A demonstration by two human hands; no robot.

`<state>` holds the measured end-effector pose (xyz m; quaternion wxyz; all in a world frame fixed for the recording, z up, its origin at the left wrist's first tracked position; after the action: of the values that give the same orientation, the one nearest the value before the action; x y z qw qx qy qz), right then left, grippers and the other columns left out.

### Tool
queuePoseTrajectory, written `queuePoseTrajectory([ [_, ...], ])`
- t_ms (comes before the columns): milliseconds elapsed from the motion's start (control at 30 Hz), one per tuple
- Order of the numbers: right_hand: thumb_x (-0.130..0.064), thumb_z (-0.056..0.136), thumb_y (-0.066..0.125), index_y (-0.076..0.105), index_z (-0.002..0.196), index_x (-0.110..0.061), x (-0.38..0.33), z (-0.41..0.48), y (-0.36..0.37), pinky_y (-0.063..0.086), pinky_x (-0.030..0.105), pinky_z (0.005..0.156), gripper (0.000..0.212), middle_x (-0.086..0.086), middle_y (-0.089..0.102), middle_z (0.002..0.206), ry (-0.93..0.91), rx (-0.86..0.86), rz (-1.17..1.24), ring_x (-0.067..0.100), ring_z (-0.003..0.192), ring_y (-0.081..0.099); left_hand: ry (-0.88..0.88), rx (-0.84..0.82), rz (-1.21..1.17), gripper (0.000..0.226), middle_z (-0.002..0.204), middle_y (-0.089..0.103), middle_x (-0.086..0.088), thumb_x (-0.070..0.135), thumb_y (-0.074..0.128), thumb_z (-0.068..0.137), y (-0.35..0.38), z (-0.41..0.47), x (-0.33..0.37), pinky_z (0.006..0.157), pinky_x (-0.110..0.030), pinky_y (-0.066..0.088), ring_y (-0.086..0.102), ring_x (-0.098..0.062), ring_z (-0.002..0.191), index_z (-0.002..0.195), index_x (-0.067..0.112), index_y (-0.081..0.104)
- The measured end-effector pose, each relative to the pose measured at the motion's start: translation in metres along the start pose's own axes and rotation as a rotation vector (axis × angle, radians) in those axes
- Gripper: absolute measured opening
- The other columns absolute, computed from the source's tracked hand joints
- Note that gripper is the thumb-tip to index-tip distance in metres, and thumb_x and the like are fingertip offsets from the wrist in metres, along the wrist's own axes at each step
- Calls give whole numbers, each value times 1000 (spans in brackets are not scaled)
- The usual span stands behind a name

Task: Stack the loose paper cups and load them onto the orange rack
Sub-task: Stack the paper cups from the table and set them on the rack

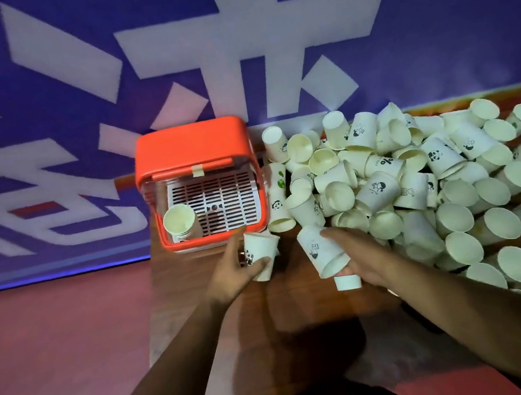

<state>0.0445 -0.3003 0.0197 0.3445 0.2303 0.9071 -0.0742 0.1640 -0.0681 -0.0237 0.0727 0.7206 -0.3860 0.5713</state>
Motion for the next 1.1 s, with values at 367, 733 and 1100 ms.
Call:
queuePoseTrajectory([
  [367, -23, 84, 72, 60, 123, -6, -30, 13, 66, 52, 45, 95, 44, 16, 69, 116, 4, -257, 22, 29, 108, 66, 61, 355, -271, 69, 133, 53, 0, 27, 84, 77, -95, -9, -4, 83, -25, 56, 58, -14, 117, 132, 30, 43],
  [733, -26, 85, 72, 55, 123, -18, -53, 17, 119, 59, 46, 78, 42, 9, 63, 118, -159, -68, 96, 29, 104, 67, 69, 486, -164, 75, 133, 46, 3, 15, 82, 78, -150, 38, -14, 100, -27, 48, 47, -16, 127, 137, 21, 35],
  [1100, -43, 77, 71, 53, 125, -34, -57, 35, 165, 56, 48, 88, 52, 4, 57, 117, -341, 117, -152, 27, 101, 65, 78, 366, 54, 81, 138, 50, 0, 23, 82, 77, -159, 57, -35, 96, -28, 44, 49, -14, 124, 141, 22, 32],
])
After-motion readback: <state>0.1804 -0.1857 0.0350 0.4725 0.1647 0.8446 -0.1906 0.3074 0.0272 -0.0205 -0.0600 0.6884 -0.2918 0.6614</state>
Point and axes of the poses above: each hand's wrist, its own z-axis towards the middle knuckle, its own y-axis out of the palm, x = y × z, the point moved 1 cm from there along z, towards the middle knuckle
